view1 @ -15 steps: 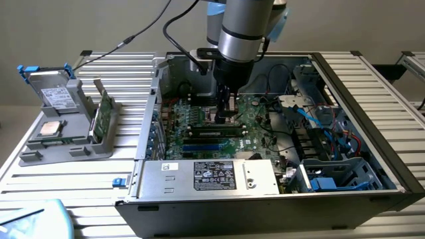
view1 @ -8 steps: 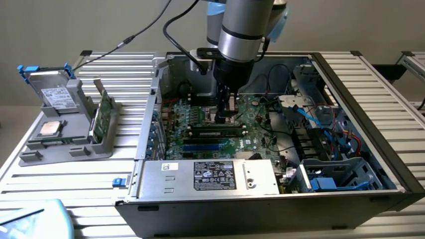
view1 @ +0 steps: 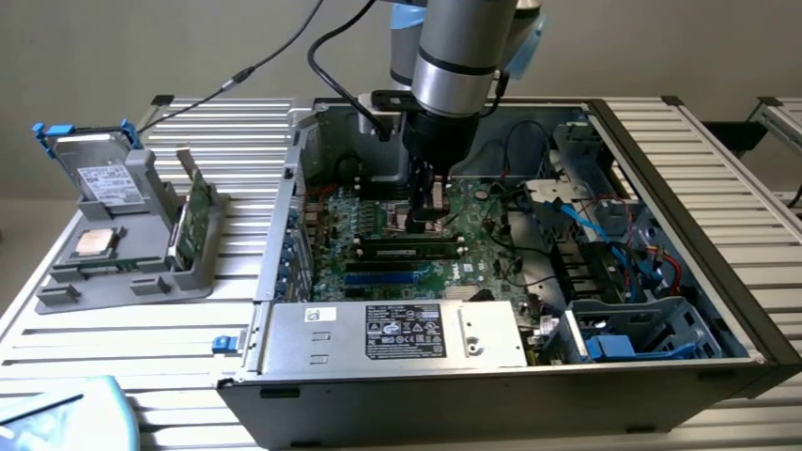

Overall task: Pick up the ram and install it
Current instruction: 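Press down the ram until it locks into place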

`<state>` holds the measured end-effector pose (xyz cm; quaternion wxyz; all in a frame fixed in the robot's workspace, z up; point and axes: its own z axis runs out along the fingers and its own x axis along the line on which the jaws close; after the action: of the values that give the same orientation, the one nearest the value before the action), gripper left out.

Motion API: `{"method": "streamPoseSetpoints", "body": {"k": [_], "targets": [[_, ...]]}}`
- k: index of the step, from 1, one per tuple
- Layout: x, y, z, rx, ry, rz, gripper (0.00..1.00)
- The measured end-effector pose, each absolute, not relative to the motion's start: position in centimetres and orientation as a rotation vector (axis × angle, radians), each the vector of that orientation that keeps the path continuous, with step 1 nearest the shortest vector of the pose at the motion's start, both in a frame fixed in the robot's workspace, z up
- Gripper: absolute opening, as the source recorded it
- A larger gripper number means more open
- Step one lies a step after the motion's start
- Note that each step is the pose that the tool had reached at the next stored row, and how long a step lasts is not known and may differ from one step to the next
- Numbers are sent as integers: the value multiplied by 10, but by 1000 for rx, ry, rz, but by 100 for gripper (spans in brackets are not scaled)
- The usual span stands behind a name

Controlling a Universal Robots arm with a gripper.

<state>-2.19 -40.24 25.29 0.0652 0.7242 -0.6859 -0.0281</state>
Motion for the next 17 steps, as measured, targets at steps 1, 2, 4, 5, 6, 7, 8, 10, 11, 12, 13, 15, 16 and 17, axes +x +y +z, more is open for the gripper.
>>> {"method": "streamPoseSetpoints", "body": {"k": [1, 2, 4, 5, 6, 7, 8, 10, 11, 12, 13, 15, 16, 17], "targets": [[-22, -402, 253, 2185, -2070, -85, 11], [-22, -402, 253, 2180, -2076, -85, 11], [-22, -402, 252, 2144, -2114, -89, 11], [-22, -402, 252, 2125, -2134, -90, 11], [-22, -402, 251, 2106, -2154, -92, 11], [-22, -402, 251, 2086, -2173, -94, 11], [-22, -402, 251, 2066, -2193, -96, 11], [-22, -402, 250, 2038, -2224, -95, 11], [-22, -402, 250, 2028, -2238, -91, 11], [-22, -403, 250, 2020, -2252, -86, 11], [-22, -402, 250, 2015, -2264, -81, 11], [-22, -402, 249, 2008, -2288, -64, 11], [-22, -402, 250, 2006, -2300, -55, 11], [-22, -402, 249, 2003, -2312, -47, 11]]}}
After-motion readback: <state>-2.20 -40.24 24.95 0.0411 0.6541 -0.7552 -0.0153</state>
